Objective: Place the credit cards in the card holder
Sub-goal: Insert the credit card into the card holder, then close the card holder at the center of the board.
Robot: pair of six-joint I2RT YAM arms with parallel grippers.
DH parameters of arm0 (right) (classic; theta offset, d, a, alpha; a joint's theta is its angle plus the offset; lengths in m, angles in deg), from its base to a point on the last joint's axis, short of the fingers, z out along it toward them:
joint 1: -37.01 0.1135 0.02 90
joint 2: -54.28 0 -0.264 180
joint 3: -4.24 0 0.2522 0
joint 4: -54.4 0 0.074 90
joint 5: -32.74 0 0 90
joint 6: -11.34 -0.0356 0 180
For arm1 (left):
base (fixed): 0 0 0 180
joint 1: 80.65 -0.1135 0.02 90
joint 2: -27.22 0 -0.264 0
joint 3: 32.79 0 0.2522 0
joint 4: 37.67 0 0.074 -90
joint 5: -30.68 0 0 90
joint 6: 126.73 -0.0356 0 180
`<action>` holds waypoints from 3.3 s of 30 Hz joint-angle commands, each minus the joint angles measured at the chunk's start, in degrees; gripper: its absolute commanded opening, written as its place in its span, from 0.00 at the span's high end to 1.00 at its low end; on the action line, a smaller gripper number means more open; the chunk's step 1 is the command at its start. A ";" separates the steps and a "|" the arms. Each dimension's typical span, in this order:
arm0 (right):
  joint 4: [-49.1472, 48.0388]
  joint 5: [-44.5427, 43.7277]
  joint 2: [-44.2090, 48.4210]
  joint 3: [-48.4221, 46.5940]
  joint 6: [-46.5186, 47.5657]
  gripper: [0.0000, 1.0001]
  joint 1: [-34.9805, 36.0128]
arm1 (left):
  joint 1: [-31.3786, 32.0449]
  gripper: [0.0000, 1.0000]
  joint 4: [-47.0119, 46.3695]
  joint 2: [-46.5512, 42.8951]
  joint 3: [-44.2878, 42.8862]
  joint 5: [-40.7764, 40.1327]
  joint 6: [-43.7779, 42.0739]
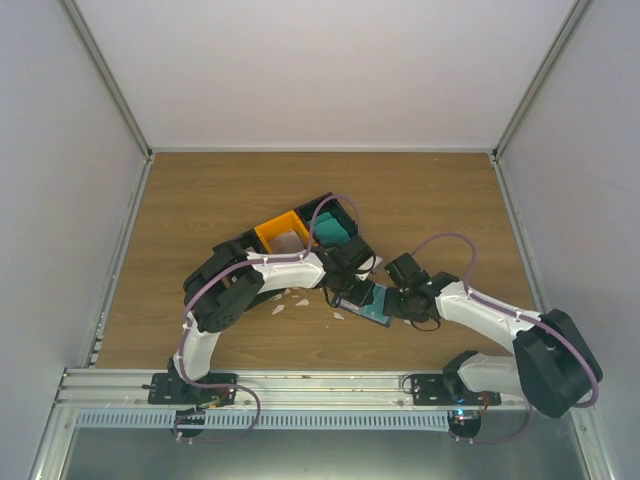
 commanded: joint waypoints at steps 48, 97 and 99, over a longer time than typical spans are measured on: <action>3.16 1.56 2.00 -17.02 4.70 1.00 -2.43 | -4.78 0.76 1.00 -10.64 11.39 -9.87 9.91; -32.90 42.57 -0.04 -3.11 8.31 0.17 -2.27 | -6.27 0.78 4.46 -34.93 14.90 -24.61 11.93; -33.51 43.39 0.42 -2.64 8.18 0.16 -2.26 | -7.03 0.76 4.66 -35.83 14.49 -24.12 11.51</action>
